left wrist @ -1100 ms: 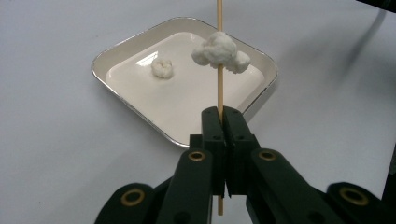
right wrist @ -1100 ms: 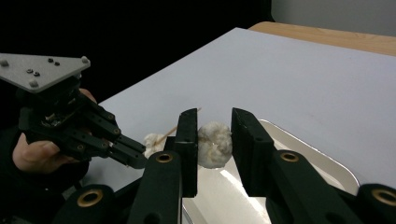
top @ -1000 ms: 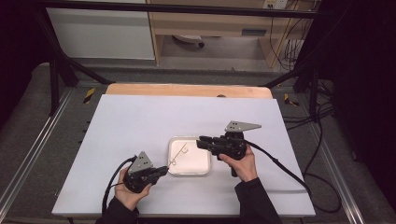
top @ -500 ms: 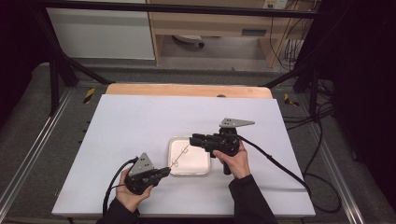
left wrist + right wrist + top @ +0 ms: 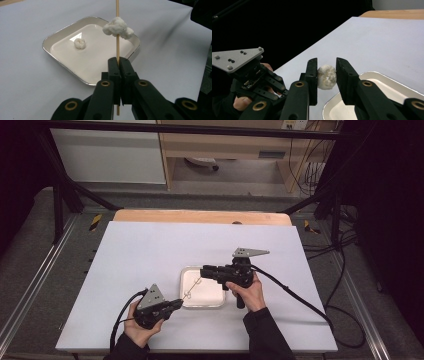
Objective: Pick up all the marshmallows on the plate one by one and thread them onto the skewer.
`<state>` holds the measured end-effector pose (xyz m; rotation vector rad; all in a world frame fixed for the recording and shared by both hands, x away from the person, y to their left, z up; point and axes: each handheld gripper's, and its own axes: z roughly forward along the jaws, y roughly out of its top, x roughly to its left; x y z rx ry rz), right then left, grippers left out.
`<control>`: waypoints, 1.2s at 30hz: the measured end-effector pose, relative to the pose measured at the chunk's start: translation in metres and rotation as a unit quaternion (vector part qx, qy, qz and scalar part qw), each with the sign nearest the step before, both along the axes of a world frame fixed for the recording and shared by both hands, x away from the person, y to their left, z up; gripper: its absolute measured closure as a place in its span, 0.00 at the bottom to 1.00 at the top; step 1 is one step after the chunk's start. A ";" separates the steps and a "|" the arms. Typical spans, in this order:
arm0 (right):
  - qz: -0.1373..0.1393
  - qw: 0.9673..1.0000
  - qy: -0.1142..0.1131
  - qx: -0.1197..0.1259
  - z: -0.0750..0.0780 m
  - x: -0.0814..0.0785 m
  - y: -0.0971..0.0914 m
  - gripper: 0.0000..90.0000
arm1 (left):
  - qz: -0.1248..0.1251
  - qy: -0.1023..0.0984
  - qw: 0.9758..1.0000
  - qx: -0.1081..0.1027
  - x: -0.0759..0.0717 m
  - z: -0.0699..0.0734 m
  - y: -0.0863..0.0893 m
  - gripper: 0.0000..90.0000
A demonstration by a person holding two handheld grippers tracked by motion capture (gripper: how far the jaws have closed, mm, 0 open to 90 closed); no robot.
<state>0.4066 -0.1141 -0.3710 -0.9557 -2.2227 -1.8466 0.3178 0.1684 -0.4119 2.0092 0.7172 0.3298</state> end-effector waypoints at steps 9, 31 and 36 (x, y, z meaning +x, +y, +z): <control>0.011 1.000 0.011 0.013 -0.005 -0.001 0.005 0.85 | -0.002 -0.006 1.000 -0.001 -0.001 -0.001 0.000 0.99; 0.033 0.999 0.028 0.016 -0.013 -0.008 0.010 0.88 | -0.015 -0.011 1.000 0.008 -0.002 -0.004 -0.005 0.99; 0.039 0.999 0.034 0.014 -0.015 -0.009 0.011 0.88 | -0.019 -0.014 1.000 0.007 -0.002 -0.004 -0.005 0.99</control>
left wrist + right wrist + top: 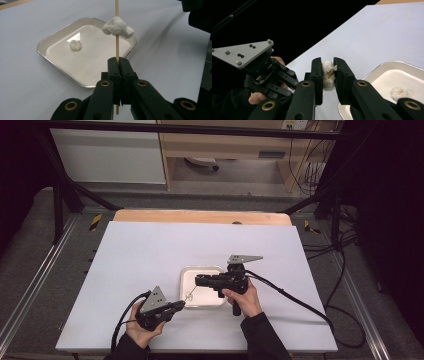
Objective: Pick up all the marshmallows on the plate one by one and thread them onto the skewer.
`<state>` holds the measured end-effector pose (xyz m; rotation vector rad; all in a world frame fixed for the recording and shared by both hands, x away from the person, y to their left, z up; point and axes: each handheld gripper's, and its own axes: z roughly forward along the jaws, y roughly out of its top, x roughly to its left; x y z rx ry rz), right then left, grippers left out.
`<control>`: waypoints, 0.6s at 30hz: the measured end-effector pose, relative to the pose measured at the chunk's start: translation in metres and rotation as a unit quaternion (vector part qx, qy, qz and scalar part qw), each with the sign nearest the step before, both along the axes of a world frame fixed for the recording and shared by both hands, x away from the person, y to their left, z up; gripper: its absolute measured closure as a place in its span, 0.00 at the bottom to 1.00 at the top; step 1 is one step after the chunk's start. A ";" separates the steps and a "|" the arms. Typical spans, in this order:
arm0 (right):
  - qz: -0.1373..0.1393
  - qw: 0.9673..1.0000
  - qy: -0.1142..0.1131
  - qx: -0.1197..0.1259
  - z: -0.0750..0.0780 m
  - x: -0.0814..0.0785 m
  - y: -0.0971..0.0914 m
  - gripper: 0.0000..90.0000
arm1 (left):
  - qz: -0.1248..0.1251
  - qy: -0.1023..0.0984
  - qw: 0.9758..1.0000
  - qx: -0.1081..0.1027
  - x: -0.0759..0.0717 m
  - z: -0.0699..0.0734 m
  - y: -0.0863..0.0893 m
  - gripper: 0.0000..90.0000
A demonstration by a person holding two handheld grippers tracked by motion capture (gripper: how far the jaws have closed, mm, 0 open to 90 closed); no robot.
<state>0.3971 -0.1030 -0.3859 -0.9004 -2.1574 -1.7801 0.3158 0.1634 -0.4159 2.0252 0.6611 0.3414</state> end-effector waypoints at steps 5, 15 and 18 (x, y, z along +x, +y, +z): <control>0.015 1.000 0.008 -0.013 -0.011 -0.004 0.008 0.87 | 0.007 -0.001 1.000 -0.003 0.001 0.002 -0.005 0.99; 0.010 0.999 0.000 -0.039 -0.020 -0.007 0.013 0.79 | 0.012 0.011 1.000 -0.005 0.003 -0.003 -0.007 0.99; 0.000 0.999 -0.018 -0.045 -0.016 -0.008 0.010 0.67 | 0.015 0.014 1.000 -0.009 0.004 -0.002 -0.004 0.99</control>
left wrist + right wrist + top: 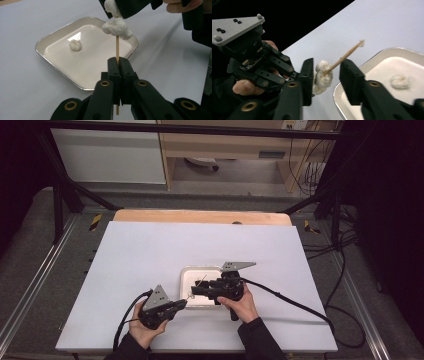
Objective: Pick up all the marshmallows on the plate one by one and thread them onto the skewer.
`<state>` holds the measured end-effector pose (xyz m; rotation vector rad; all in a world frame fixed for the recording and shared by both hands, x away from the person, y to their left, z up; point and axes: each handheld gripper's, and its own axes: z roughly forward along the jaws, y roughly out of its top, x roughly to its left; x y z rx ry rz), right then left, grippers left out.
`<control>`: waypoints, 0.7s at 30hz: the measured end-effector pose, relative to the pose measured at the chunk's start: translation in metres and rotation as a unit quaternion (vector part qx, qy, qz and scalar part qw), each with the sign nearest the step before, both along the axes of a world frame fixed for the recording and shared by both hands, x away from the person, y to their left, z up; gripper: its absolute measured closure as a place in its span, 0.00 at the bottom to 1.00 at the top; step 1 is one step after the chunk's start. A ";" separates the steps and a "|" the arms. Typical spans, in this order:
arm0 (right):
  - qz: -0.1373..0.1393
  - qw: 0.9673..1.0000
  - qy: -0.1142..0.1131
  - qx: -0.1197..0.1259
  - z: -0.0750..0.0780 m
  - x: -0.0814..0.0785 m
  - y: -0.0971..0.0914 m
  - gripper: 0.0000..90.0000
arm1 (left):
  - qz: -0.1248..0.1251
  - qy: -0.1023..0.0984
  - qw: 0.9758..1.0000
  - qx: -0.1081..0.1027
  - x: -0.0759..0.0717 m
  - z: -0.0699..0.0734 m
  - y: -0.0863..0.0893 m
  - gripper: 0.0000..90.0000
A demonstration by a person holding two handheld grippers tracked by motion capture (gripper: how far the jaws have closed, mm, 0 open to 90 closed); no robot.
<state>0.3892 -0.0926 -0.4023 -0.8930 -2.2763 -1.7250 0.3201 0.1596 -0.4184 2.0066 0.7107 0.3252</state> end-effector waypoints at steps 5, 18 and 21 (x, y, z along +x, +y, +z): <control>-0.032 0.999 -0.042 -0.014 0.014 -0.001 -0.010 0.45 | 0.002 0.002 1.000 -0.001 0.001 0.000 0.003 0.99; -0.073 0.989 -0.069 -0.107 0.007 -0.001 -0.038 0.14 | 0.012 0.009 1.000 0.001 0.004 0.000 0.011 0.99; -0.080 0.987 -0.066 -0.124 0.003 -0.002 -0.044 0.11 | 0.015 0.010 1.000 0.004 0.005 0.000 0.013 0.99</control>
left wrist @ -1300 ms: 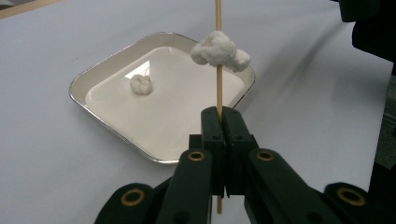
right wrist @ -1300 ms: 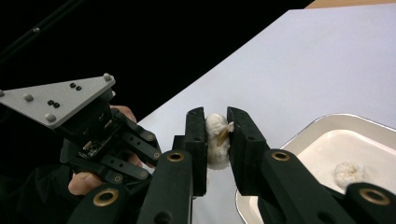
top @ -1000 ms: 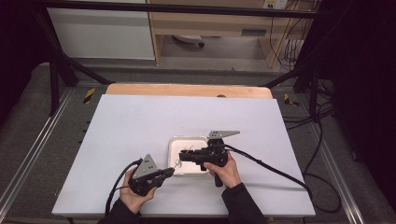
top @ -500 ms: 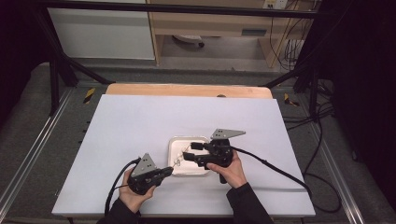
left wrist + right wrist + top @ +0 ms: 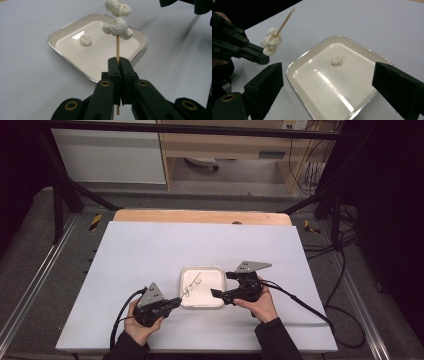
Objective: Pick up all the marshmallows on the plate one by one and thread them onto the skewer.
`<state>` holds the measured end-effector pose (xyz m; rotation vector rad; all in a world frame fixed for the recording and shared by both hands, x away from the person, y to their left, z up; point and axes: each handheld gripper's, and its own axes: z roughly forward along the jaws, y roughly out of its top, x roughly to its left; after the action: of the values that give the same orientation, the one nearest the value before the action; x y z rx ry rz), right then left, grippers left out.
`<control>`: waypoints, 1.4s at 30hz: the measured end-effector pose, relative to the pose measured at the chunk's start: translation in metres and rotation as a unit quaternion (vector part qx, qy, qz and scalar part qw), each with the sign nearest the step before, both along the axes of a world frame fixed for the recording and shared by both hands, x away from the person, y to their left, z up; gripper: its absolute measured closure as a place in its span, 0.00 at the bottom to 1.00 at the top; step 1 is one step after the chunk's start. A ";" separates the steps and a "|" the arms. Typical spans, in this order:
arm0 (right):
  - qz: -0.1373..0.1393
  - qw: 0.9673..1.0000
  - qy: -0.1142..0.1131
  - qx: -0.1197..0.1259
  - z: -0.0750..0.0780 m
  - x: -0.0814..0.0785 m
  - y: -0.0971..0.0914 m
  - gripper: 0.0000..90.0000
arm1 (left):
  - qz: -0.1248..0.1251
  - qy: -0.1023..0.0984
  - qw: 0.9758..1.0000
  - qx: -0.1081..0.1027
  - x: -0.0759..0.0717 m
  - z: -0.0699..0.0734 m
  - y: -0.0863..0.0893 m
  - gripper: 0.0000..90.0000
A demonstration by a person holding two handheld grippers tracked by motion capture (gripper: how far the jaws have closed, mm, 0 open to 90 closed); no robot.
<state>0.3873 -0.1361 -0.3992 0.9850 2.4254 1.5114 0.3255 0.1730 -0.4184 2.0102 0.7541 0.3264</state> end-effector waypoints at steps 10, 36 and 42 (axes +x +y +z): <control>-0.017 0.999 -0.003 -0.046 -0.007 0.001 -0.001 0.06 | 0.011 0.006 1.000 -0.001 0.005 0.000 0.010 0.99; -0.015 0.996 -0.003 -0.086 -0.006 0.027 0.049 0.01 | 0.026 0.011 1.000 -0.005 0.012 0.003 0.023 0.99; -0.028 0.994 0.001 -0.102 -0.010 0.039 0.061 0.02 | 0.027 0.012 1.000 -0.005 0.012 0.003 0.023 0.99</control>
<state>0.4261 -0.0748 -0.4092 1.0026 2.4721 1.2153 0.3380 0.1964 -0.4157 1.9906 0.8241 0.3307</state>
